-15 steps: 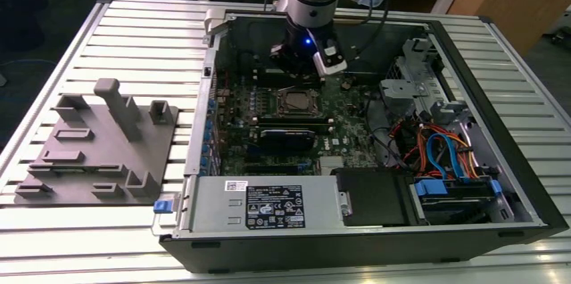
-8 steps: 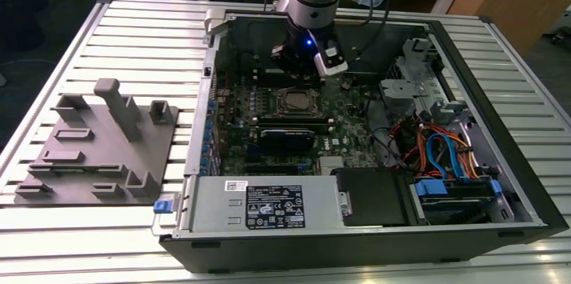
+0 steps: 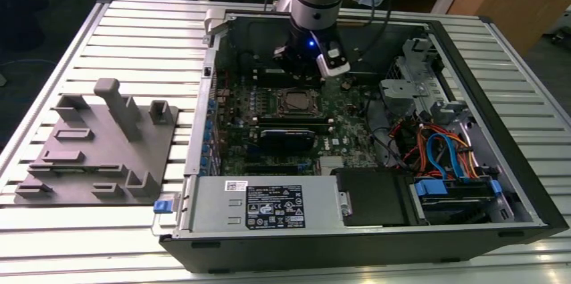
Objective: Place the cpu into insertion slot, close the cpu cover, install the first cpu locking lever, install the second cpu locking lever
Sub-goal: 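Install the first cpu locking lever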
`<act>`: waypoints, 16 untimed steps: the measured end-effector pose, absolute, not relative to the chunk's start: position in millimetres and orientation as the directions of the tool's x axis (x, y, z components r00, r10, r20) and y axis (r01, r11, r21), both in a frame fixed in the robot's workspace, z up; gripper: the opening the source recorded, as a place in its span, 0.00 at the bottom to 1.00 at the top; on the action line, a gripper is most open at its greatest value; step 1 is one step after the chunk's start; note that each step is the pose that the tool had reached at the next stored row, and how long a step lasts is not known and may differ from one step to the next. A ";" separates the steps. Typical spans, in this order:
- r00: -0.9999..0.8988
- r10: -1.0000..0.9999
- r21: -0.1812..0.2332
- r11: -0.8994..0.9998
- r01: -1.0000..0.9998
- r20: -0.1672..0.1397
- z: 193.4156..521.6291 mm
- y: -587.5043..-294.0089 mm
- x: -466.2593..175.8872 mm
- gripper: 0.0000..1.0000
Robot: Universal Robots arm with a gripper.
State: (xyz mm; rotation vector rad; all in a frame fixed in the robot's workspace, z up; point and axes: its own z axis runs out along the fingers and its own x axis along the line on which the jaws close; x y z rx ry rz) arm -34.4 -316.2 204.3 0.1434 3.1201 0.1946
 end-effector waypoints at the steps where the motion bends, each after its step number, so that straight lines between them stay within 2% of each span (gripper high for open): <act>1: -0.996 0.092 0.125 0.988 0.091 -0.006 204.0 -316.2 -34.0 0.10; 16: -0.996 0.092 0.125 0.988 0.091 -0.006 199.6 -315.8 -29.2 0.10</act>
